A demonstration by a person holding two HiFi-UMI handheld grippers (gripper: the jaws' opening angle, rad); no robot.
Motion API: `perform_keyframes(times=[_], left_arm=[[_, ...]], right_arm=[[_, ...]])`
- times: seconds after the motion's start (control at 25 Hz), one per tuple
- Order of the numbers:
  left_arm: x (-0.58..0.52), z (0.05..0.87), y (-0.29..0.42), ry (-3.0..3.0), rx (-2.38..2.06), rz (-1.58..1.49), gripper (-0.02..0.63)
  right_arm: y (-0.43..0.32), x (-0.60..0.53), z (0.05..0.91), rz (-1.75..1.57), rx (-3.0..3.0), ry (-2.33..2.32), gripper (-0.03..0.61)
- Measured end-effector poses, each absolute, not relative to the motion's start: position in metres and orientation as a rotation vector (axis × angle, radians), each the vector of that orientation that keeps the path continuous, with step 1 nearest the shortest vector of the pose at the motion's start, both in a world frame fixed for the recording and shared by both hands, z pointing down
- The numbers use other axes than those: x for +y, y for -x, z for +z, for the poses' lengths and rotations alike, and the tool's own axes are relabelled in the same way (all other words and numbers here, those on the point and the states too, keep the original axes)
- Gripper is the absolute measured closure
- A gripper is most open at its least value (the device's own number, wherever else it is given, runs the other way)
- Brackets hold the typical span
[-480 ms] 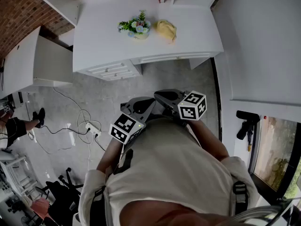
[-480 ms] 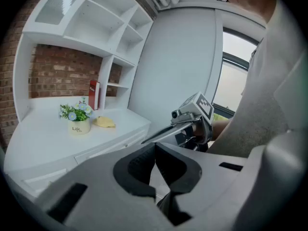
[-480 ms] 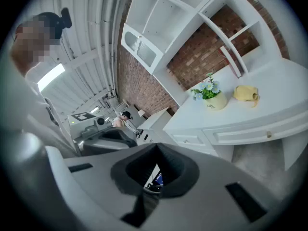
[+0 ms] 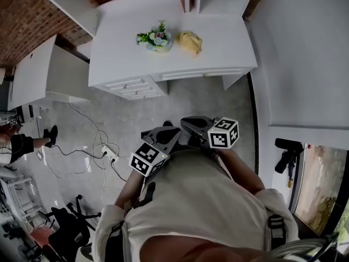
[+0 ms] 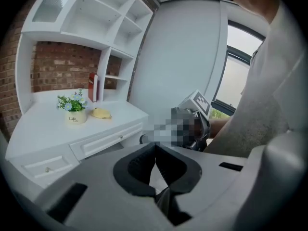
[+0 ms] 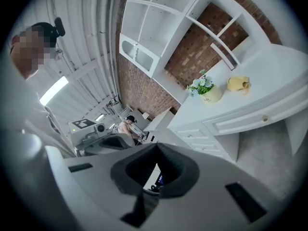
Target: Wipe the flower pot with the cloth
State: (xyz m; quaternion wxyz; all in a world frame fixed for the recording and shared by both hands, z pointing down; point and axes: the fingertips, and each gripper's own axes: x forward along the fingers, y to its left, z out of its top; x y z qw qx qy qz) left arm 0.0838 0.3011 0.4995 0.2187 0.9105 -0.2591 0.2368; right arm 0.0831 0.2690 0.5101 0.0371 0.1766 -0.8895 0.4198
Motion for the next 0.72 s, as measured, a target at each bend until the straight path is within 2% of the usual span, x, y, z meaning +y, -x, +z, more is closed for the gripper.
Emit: perform_keyframes(times=[0.36, 0.72], left_arm=[[0.280, 0.486, -0.045, -2.531, -0.787, 0.608, 0.592], [0.207, 0.506, 0.088, -2.519, -1.020, 0.745, 0.592]], right_arm=[[-0.057, 0.254, 0.501, 1.215, -2.713, -0.489, 0.568], [-0.014, 0.230, 0.495, 0.918, -2.686, -0.407, 0.568]])
